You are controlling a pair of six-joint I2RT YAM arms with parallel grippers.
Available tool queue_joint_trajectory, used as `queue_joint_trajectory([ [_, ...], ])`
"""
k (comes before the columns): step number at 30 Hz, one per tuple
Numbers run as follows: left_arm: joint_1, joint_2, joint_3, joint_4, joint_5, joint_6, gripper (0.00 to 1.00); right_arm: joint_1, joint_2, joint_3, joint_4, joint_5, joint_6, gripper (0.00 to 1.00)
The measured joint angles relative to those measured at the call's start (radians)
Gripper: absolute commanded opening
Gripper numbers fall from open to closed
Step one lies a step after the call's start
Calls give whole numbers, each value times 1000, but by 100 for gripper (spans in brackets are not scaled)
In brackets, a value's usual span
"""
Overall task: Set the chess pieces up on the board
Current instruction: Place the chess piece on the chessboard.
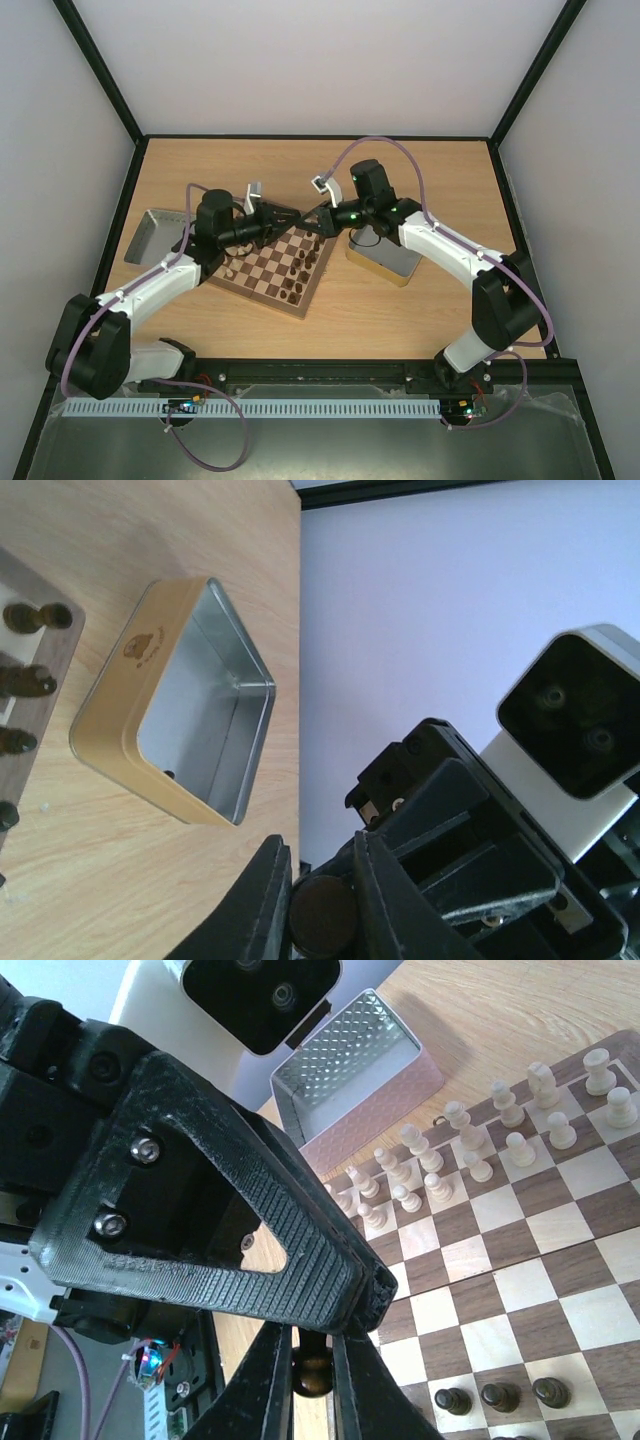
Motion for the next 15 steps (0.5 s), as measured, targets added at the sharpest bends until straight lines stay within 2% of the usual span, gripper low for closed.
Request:
queue_joint_trajectory([
  [6, -3, 2, 0, 5, -13, -12, 8, 1, 0, -1, 5, 16, 45, 27],
  [7, -3, 2, 0, 8, -16, -23, 8, 1, -3, -6, 18, 21, 66, 32],
  [11, -9, 0, 0, 26, -18, -100, 8, 2, -74, -122, 166, 53, 217, 50],
  [15, -13, -1, 0, 60, -22, -217, 8, 10, -191, -265, 356, 109, 417, 56],
])
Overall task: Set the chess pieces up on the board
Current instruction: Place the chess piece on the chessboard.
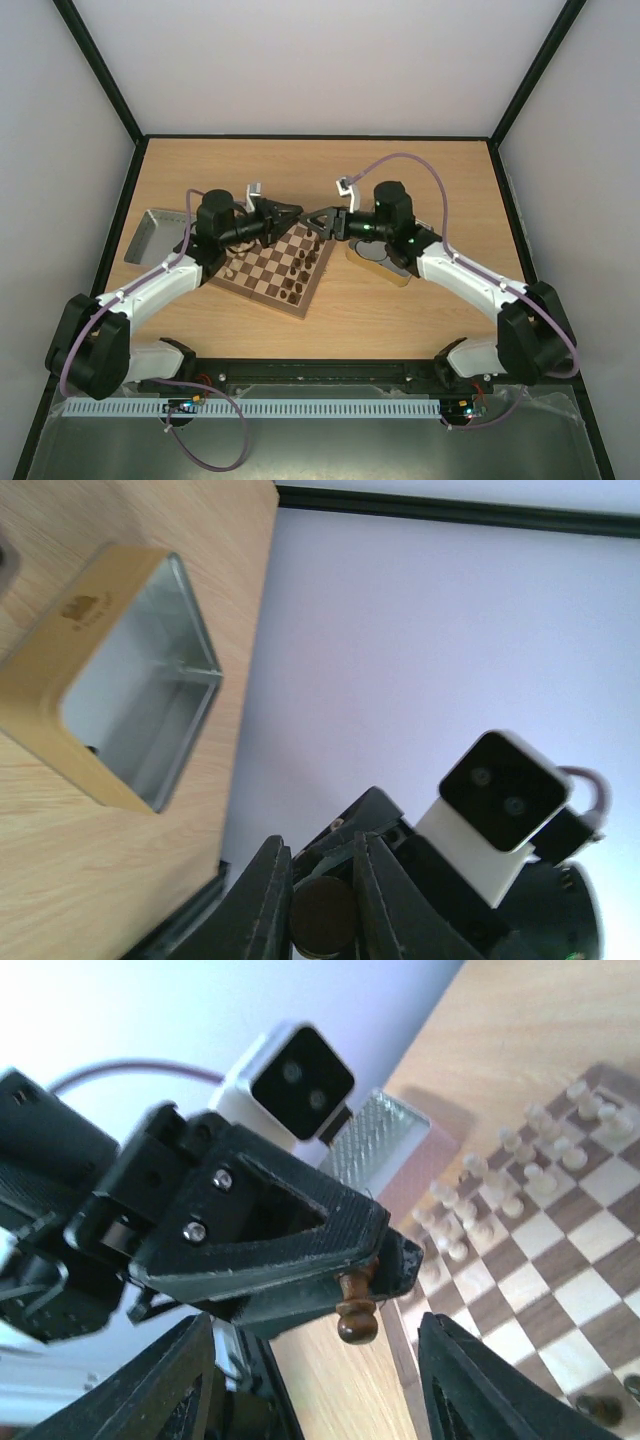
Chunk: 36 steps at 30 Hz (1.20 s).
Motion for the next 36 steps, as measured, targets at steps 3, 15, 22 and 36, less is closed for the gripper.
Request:
queue_joint_trajectory([
  [3, -2, 0, -1, 57, -5, -105, 7, 11, -41, -51, 125, 65, 137, 55],
  [15, -11, 0, -1, 146, -65, -289, 7, 22, -14, -78, 259, 205, 367, 36],
  [22, -15, 10, -1, 149, -84, -299, 6, 38, -8, -78, 289, 209, 400, 25],
  [36, -16, 14, -2, 148, -103, -297, 17, 45, 17, -57, 267, 214, 441, 2],
])
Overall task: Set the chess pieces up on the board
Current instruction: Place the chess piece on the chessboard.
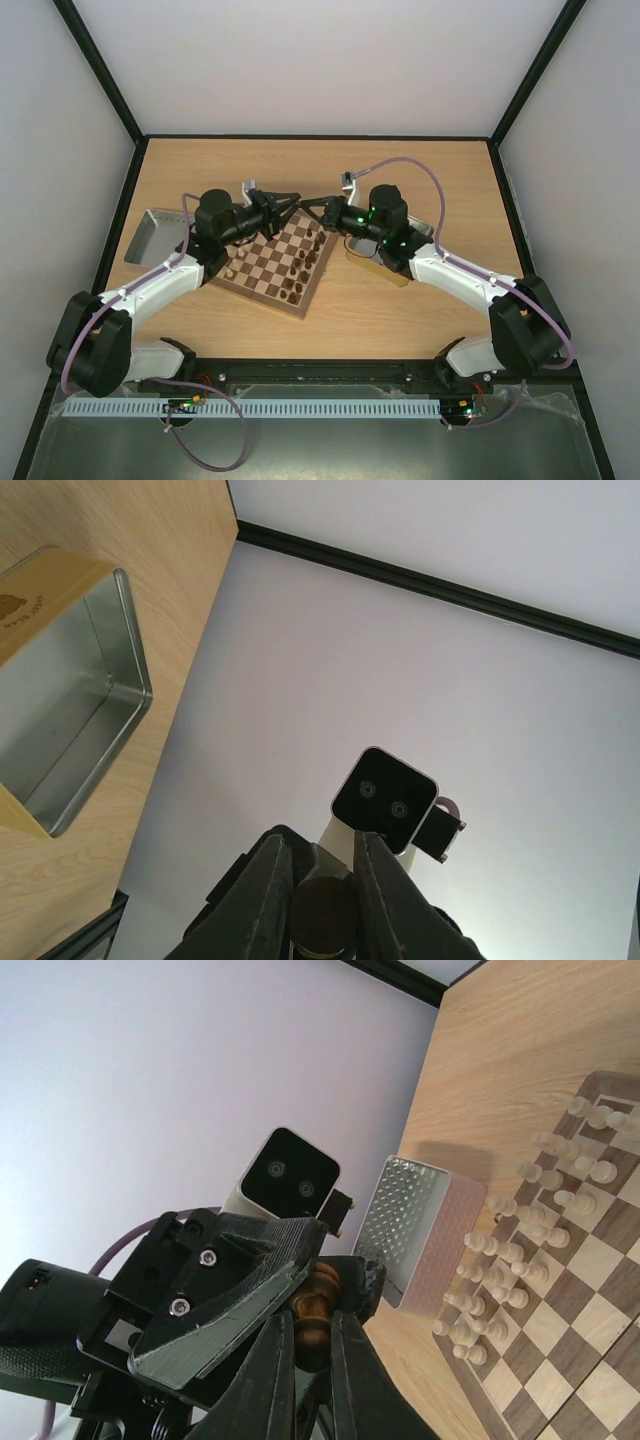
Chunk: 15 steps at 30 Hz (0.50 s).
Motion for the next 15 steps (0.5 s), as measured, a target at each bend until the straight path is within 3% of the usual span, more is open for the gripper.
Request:
queue_joint_trajectory([
  [2, 0, 0, 0, -3, -5, 10, 36, 0, 1, 13, -26, 2, -2, 2],
  [5, 0, -6, 1, -52, -15, 72, 53, 1, 11, 67, -132, 27, -26, 2],
  [10, 2, -61, 41, -325, -119, 310, 67, 1, 89, 268, -452, 97, -161, 2],
  [15, 15, -163, 47, -568, -255, 556, 72, 1, 180, 440, -770, 215, -347, 2],
])
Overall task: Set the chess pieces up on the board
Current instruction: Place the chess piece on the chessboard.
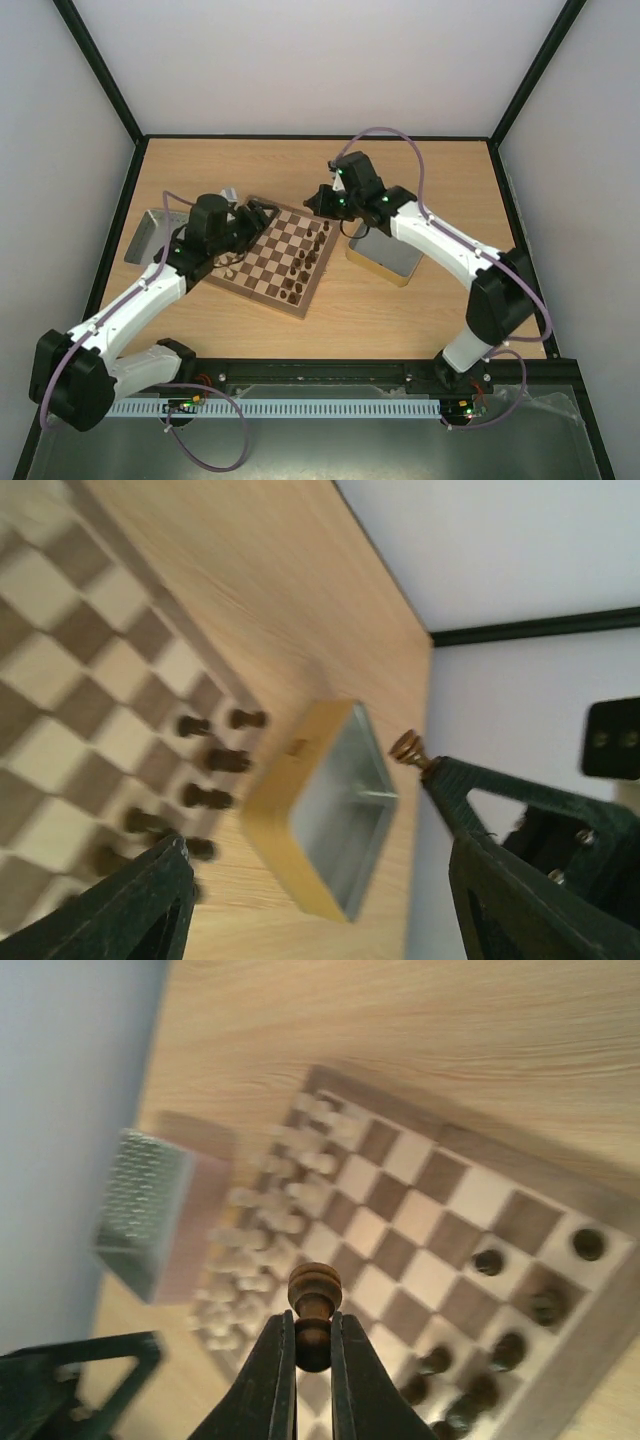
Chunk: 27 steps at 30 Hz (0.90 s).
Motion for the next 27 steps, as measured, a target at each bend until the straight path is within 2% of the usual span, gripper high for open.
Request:
queue_joint_trajectory([
  [5, 18, -51, 3, -192, -120, 215, 74, 0, 163, 198, -264, 121, -154, 2],
  [12, 22, -101, 22, -293, -186, 434, 74, 0, 417, 457, -518, 224, -280, 2],
  [18, 22, -127, 28, -303, -188, 563, 75, 0, 558, 597, -649, 257, -309, 2],
  [27, 26, -148, 26, -303, -172, 660, 75, 0, 678, 758, -747, 257, -312, 2],
])
